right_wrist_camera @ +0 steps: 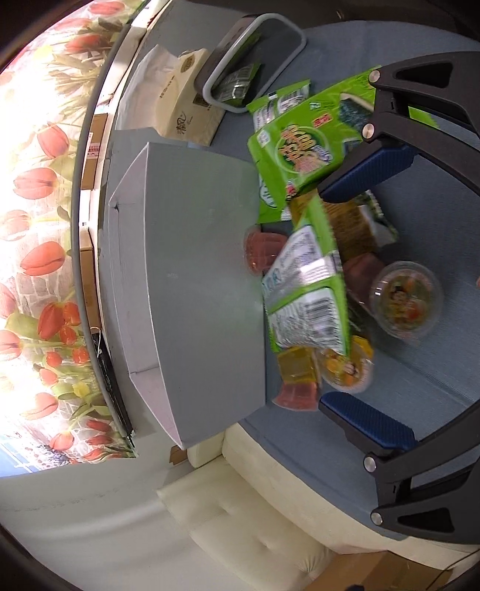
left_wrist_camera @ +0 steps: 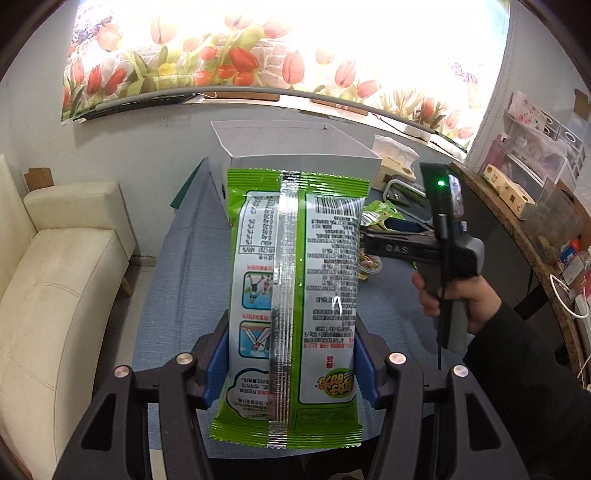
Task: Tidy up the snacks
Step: 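Lift the green bar with the left tool while the right tool grasps another green bar, then carry both green bars over the white box and open both tools, then grasp the green seaweed pack with the right tool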
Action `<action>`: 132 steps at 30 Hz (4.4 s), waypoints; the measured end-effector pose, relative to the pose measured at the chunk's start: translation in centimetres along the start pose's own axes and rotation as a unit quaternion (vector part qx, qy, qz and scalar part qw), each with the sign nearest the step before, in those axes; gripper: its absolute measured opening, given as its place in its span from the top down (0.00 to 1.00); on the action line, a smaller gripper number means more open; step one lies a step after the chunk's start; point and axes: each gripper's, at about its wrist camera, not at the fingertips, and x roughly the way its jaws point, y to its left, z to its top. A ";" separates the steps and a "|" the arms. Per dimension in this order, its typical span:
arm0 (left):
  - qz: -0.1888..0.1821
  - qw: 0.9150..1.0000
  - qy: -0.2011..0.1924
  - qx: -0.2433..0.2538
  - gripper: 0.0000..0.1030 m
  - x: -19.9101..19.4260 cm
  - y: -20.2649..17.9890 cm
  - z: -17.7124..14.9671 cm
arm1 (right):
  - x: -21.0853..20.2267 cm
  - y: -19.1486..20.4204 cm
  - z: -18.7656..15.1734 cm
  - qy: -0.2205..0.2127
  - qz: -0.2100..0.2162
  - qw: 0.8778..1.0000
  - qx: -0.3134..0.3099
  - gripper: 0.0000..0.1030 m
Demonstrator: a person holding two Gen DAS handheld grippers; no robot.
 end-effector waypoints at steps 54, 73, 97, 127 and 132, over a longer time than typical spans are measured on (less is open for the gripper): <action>-0.022 0.999 -0.026 0.019 0.38 0.5 -1.6 2.0 | -8.2 1.5 2.7 -0.062 -0.002 0.997 -0.047 0.20; -0.039 0.998 -0.047 0.004 0.37 6.3 0.3 17.1 | -8.9 1.5 12.8 -0.106 -0.013 0.993 -0.056 0.21; 0.040 0.999 -0.001 0.036 0.00 20.9 3.8 26.5 | 5.4 -2.0 22.5 0.006 -0.057 0.998 -0.031 0.00; -0.021 0.999 -0.004 0.026 0.00 0.0 -5.4 2.2 | -3.1 -9.8 0.0 0.097 -0.109 0.988 -0.046 0.00; -0.012 1.000 -0.004 0.028 0.00 -1.2 -5.0 1.5 | 0.5 -10.5 0.8 0.122 -0.123 0.982 -0.074 0.00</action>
